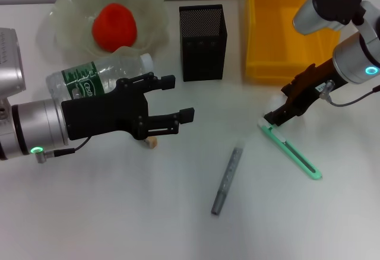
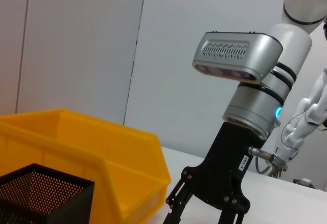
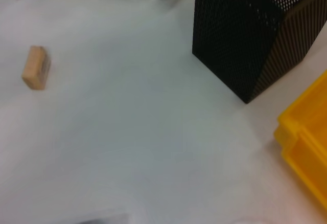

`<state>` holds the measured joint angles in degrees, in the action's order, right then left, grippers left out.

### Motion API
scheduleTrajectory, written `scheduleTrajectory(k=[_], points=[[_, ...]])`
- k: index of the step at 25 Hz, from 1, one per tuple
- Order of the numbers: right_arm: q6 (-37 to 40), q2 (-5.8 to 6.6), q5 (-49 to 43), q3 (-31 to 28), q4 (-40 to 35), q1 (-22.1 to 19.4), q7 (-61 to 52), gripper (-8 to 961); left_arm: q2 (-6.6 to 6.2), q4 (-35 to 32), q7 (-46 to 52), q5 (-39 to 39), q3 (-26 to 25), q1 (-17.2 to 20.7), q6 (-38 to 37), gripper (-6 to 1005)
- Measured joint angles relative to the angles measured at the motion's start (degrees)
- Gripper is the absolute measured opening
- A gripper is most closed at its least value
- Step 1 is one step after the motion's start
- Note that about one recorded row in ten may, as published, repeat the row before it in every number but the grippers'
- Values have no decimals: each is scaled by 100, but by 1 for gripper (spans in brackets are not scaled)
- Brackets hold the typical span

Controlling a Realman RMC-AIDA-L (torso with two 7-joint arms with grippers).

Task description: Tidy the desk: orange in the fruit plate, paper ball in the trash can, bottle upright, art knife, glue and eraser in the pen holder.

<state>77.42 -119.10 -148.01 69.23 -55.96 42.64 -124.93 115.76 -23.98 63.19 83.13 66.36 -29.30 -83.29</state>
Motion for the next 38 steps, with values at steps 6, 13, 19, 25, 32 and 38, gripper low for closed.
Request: scheduleTrajectory(k=[6,13,19,25,32,38], points=[[-62,0,-103,5,74,-24,8,749,1,-16,0,-8,0,-7,0,843],[-2,1,-109,-68,25,-46,11,662,11,-27,0,-11,0,-6,-2,843],[620,0,100,-209,-464,-54,-61,549,17,-29,0,-21,0,-5,-13,842],[1603,3,509,-1168,-1975,-112,-406,500,21,-29,0,-27,0,11,-22,842],[891,57,520,-1684,-2364,-204,-537,541,30,-28,0,-37,0,23,-41,842],[-437,96,302,-1616,-1305,-60,-457,588,43,-28,0,-44,0,14,-47,841]])
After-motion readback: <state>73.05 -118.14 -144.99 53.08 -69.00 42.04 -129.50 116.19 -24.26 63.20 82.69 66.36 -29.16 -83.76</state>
